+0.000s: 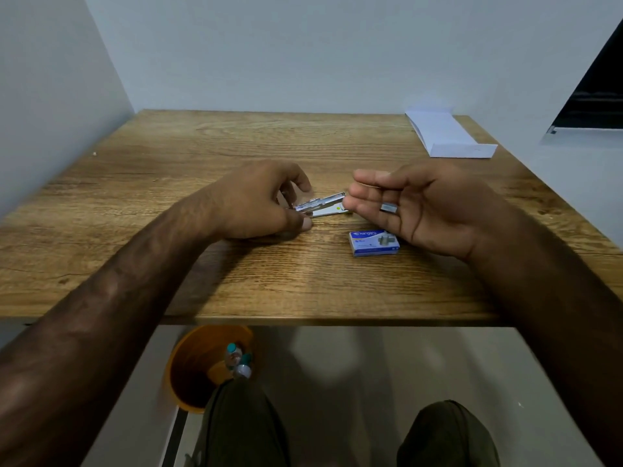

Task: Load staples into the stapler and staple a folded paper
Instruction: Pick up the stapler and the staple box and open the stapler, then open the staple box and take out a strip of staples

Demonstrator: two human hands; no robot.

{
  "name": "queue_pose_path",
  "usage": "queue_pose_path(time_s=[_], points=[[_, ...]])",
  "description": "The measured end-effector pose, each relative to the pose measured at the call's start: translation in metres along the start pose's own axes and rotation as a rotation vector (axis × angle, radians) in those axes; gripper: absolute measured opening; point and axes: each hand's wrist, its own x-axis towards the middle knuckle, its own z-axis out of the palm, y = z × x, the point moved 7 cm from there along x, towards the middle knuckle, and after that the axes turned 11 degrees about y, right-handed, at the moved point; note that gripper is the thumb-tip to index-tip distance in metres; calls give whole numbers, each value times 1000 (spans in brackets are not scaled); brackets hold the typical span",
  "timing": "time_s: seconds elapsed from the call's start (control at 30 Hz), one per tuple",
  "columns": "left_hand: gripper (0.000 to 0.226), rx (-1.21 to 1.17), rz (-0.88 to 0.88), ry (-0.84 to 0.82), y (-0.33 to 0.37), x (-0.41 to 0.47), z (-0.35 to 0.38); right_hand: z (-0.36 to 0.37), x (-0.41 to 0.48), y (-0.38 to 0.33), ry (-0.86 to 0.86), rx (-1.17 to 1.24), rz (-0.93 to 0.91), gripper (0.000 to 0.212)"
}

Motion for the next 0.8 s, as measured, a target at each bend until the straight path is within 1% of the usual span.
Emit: queue_pose_path(time_s=[0.07,0.13,0.17,0.23,0.27,0.3,0.33,0.37,0.4,0.47,0.53,0.6,0.63,0.73,0.8], points=[[66,77,6,63,1,-2,-7,-4,-1,-2,13,-108,-26,26],[74,170,58,216,10,-5,-20,-10,-2,-5,33,-203,-58,22],[71,172,103,302,18,-9,-28,-12,-3,-6,43,-236,-68,21],[54,58,201,428,38,-19,-40,-17,-4,-8,70,-320,-88,20],[43,-31,220,419,46,-23,-40,-20,-4,-9,93,-392,-105,20],[31,-101,218,356,54,-25,-36,-23,-5,-10,123,-482,-122,20],[25,-121,205,263,60,-27,-26,-26,-6,-12,158,-581,-136,20],[25,-97,195,172,65,-28,-14,-28,-8,-14,193,-684,-149,20],[30,-46,185,101,68,-29,-1,-30,-10,-16,229,-786,-163,18],[44,44,154,23,69,-32,21,-33,-15,-21,297,-979,-204,21],[46,91,129,12,65,-31,32,-36,-19,-24,311,-1128,-248,34],[39,96,121,24,61,-28,34,-37,-22,-26,303,-1244,-271,41],[35,87,125,30,60,-27,34,-38,-24,-25,297,-1276,-254,43],[29,55,153,58,60,-27,36,-37,-27,-15,264,-1282,-183,41],[25,11,161,108,59,-28,37,-34,-26,-13,278,-1265,-218,34]])
